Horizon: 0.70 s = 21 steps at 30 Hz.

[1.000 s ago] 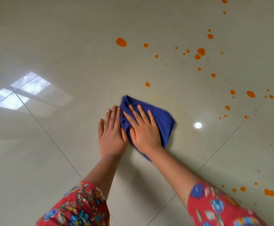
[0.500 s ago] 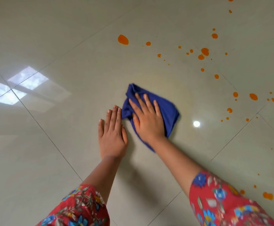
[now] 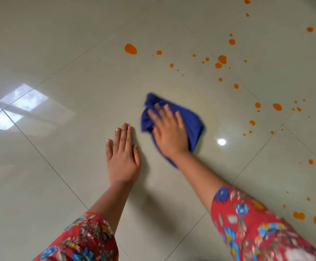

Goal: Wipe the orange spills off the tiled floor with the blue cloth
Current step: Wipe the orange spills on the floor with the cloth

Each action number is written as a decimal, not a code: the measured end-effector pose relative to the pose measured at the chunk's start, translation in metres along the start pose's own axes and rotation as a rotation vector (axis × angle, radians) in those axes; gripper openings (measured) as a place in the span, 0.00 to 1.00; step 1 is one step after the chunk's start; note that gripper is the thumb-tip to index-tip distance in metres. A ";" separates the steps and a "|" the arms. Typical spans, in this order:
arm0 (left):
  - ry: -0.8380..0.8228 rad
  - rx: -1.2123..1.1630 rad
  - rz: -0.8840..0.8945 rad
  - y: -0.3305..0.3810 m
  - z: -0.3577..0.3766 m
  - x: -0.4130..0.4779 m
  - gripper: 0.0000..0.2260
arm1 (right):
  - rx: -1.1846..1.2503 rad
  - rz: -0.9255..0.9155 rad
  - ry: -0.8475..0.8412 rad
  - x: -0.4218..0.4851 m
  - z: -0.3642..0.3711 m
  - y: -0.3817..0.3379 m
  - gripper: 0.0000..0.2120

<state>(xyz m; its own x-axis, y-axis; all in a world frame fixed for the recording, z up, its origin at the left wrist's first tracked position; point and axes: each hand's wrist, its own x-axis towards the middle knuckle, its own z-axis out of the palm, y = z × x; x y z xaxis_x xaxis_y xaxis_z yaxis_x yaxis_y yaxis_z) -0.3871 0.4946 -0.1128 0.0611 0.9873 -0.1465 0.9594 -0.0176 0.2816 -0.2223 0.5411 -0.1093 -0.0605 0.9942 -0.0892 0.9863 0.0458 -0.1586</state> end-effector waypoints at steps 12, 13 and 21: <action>0.048 -0.103 0.202 0.001 -0.005 -0.006 0.24 | 0.022 0.116 0.026 -0.093 0.011 -0.011 0.26; 0.040 -0.110 0.214 0.000 -0.005 -0.007 0.24 | 0.015 0.134 0.011 -0.072 0.006 -0.001 0.26; -0.003 -0.101 0.268 -0.006 -0.006 -0.006 0.24 | -0.032 0.534 -0.010 -0.122 0.004 0.046 0.29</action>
<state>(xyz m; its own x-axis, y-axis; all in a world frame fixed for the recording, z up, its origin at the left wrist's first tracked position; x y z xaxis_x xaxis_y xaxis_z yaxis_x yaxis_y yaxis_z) -0.3949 0.4899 -0.1080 0.3097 0.9491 -0.0569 0.8767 -0.2619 0.4034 -0.1701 0.4213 -0.1101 0.4496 0.8790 -0.1586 0.8844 -0.4630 -0.0588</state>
